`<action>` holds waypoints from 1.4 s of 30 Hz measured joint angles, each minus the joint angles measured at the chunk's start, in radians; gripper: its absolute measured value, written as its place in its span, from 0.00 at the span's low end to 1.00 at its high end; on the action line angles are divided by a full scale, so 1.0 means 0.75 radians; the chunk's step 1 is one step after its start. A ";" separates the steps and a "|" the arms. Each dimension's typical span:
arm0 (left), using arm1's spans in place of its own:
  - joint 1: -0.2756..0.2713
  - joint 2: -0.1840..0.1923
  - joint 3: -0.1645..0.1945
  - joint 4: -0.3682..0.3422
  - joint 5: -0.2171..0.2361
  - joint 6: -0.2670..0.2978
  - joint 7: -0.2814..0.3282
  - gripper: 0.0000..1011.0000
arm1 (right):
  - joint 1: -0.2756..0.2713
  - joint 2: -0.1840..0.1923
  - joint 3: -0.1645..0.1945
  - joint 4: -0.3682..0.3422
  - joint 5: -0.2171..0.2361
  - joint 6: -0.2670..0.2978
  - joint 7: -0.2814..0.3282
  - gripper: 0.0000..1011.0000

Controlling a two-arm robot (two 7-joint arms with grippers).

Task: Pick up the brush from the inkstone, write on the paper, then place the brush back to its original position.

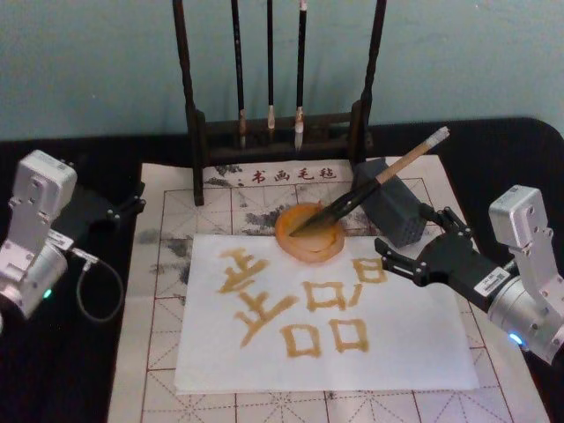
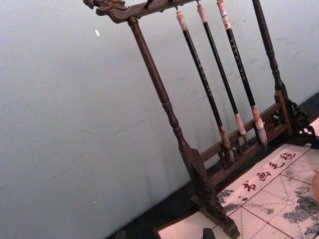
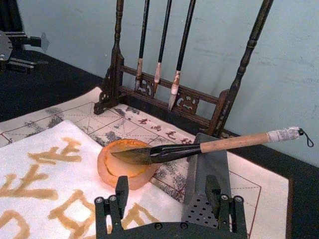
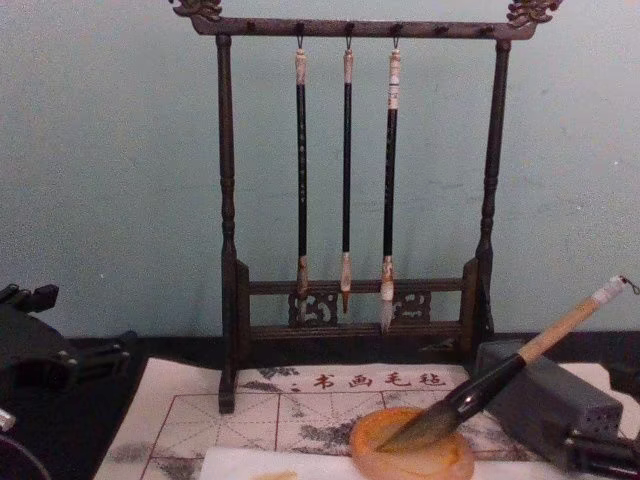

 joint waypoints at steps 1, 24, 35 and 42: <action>0.000 0.000 0.000 0.000 0.000 0.000 0.000 0.99 | 0.000 0.001 0.000 -0.001 0.002 0.001 0.001 0.99; 0.000 0.000 0.000 0.000 0.000 0.000 0.000 0.99 | -0.002 0.004 0.002 -0.004 0.010 0.006 0.006 0.99; 0.000 0.000 0.000 0.000 0.000 0.000 0.000 0.99 | -0.002 0.004 0.002 -0.004 0.012 0.007 0.006 0.99; 0.000 0.000 0.000 0.000 0.000 0.000 0.000 0.99 | -0.002 0.004 0.002 -0.004 0.012 0.007 0.006 0.99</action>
